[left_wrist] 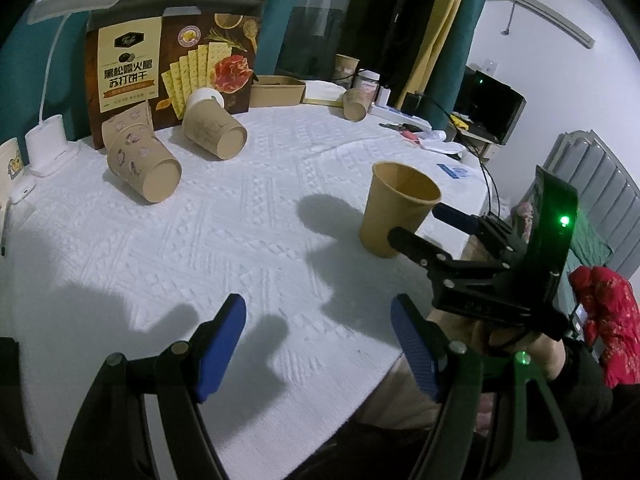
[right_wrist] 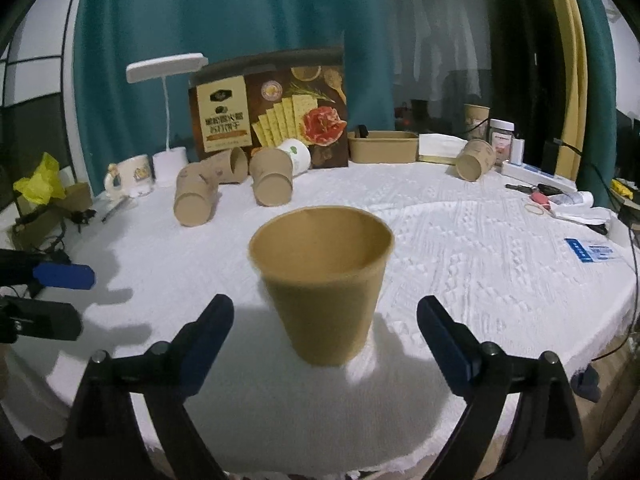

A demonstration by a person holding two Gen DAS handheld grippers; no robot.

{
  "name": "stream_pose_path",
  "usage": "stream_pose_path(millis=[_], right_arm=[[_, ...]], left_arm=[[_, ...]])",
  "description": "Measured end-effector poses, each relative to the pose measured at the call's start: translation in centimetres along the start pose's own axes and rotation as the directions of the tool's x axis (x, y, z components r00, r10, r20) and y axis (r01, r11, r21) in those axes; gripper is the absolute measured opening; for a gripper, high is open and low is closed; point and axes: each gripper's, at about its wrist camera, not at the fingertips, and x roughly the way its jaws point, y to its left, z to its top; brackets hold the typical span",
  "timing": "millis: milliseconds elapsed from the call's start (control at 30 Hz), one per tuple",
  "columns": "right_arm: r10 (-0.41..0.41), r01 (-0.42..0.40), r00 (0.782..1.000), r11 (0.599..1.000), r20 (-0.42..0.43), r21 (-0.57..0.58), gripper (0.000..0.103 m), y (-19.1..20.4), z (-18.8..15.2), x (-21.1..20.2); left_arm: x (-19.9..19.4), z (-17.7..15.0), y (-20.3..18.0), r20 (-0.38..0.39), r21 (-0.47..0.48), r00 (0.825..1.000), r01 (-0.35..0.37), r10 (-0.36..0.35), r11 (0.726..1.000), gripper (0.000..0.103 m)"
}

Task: Flip cup upright
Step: 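Lower the upright cup onto the tablecloth with the right tool, then open the right tool and pull it back from the cup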

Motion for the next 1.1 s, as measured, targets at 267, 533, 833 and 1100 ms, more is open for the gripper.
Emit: stream_pose_path(millis=[267, 533, 833, 1100], right_arm=[[-0.084, 0.083, 0.997, 0.996, 0.001, 0.041, 0.092, -0.5, -0.7, -4.6], [-0.169, 0.167, 0.985, 0.981, 0.015, 0.095, 0.092, -0.9, -0.3, -11.1], [-0.200, 0.192, 0.978, 0.975, 0.066, 0.108, 0.092, -0.6, 0.7, -16.9], [-0.254, 0.238, 0.960, 0.962, 0.117, 0.134, 0.092, -1.0, 1.3, -20.8]], left_arm=[[-1.4, -0.6, -1.8, 0.060, 0.076, 0.998, -0.022, 0.018, 0.997, 0.075], [-3.7, -0.6, -5.0, 0.190, 0.161, 0.982, -0.050, 0.018, 0.986, 0.075], [-6.9, -0.9, -7.7, 0.294, 0.198, 0.956, -0.053, -0.008, 0.979, 0.084], [-9.6, -0.7, -9.3, 0.375, 0.223, 0.927, -0.094, 0.003, 0.970, 0.090]])
